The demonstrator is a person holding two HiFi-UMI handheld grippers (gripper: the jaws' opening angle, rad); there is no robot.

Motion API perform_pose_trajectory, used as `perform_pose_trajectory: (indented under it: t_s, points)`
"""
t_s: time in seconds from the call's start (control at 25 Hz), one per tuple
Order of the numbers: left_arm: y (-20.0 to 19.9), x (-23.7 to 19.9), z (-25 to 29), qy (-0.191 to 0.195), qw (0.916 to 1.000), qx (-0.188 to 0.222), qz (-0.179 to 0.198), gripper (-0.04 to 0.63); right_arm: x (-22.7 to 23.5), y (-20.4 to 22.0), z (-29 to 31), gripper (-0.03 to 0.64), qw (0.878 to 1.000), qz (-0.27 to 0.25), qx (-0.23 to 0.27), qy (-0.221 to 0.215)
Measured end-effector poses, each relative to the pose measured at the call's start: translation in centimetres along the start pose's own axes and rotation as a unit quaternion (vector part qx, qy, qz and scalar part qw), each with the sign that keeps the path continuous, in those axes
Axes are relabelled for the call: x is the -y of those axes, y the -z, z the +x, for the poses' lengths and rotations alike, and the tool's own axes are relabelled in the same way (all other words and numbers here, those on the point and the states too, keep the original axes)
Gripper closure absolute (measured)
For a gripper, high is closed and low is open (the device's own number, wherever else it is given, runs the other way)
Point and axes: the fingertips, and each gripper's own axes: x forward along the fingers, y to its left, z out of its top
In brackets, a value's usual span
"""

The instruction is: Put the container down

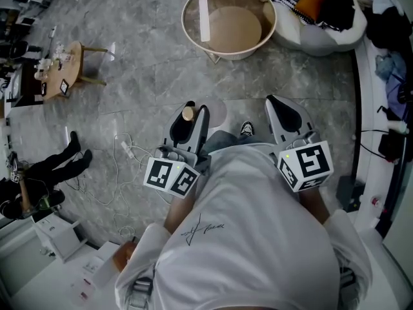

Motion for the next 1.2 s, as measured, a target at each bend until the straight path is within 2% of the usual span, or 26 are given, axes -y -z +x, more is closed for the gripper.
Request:
perform_pose_trajectory:
  t_s: [0.2, 0.68, 1.2]
  points:
    - [0.0, -0.3, 0.6, -0.004, 0.9999, -0.005, -0.008, 0.449, 0.7, 0.4, 0.4, 0.601, 0.999, -0.031, -0.020, 0.017]
    - [-0.8, -2.5, 3.7, 0.012, 0.9998, -0.013, -0.006, 0.449, 2.6, -1.0, 2.7, 0.601, 0.998, -0.029, -0.018, 0.048]
    - [-3.0, -6.7, 9.0, 0.026, 0.9993, -0.024, -0.005, 0.449, 3.9, -4.1, 9.4, 0.601, 0.998, -0.036, -0.012, 0.041]
